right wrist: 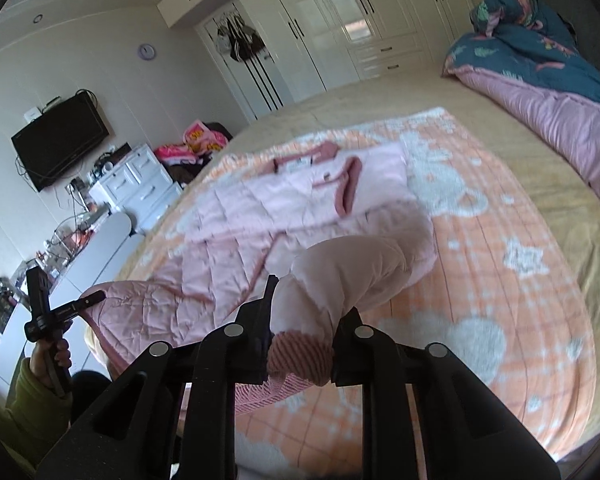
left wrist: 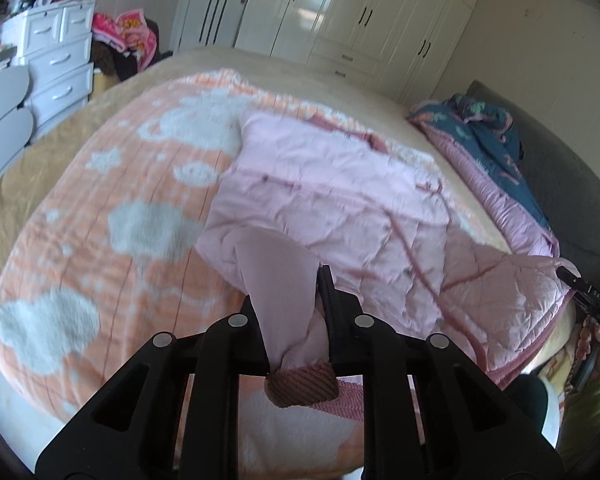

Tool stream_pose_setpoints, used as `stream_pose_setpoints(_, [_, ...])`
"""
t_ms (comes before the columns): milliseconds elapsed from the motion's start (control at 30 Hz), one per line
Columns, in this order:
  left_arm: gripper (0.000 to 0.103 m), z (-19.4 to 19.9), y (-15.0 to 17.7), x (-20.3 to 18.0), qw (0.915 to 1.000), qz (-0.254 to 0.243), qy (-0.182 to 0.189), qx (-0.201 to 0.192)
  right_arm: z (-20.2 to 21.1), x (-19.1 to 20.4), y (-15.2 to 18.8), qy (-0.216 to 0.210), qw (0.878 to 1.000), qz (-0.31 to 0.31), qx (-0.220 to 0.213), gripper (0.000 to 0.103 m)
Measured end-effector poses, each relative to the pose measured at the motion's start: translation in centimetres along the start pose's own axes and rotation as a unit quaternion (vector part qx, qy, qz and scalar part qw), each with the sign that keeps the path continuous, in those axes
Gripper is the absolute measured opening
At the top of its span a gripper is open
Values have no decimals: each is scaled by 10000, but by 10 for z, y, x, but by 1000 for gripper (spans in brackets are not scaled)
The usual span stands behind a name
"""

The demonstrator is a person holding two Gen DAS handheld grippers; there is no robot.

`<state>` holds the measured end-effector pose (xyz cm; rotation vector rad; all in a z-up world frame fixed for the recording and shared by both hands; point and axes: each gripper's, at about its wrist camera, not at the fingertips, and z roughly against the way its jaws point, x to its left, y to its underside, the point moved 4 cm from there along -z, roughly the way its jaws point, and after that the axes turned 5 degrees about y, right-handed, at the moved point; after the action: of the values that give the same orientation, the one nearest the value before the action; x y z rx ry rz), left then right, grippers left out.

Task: Fold large clothes
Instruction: 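Lift the hem with both tools and fold it over toward the collar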

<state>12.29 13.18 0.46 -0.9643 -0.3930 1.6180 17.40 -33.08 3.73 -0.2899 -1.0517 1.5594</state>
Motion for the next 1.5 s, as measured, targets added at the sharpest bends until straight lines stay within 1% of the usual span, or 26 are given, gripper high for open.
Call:
stream_pose_setpoints(167, [11, 6, -29, -7, 9996, -5, 48, -265, 5, 2, -25, -27, 9997, 11, -231, 18])
stream_pose_setpoints(333, [11, 12, -50, -11, 9990, -23, 60, -439, 5, 4, -43, -37, 9992, -3, -388, 18])
stream_pose_setpoints(767, [11, 11, -101, -17, 9972, 78, 23, -741, 1, 7, -90, 7, 9975, 6, -708, 17])
stream_pose_setpoints(1067, [11, -4, -138, -19, 9946, 105, -234, -1005, -13, -1, -124, 51, 9954, -247, -923, 17])
stream_pose_setpoints(1200, [11, -17, -146, -25, 9929, -107, -490, -1081, -27, -7, -136, 166, 9950, -366, -909, 17])
stream_pose_setpoints(1367, [11, -35, -152, -26, 9916, -187, -667, -1094, -49, -16, -145, 331, 9950, -456, -824, 17])
stream_pose_setpoints(1500, [11, -46, -156, -24, 9905, -219, -777, -1115, -62, -24, -151, 377, 9944, -566, -806, 17])
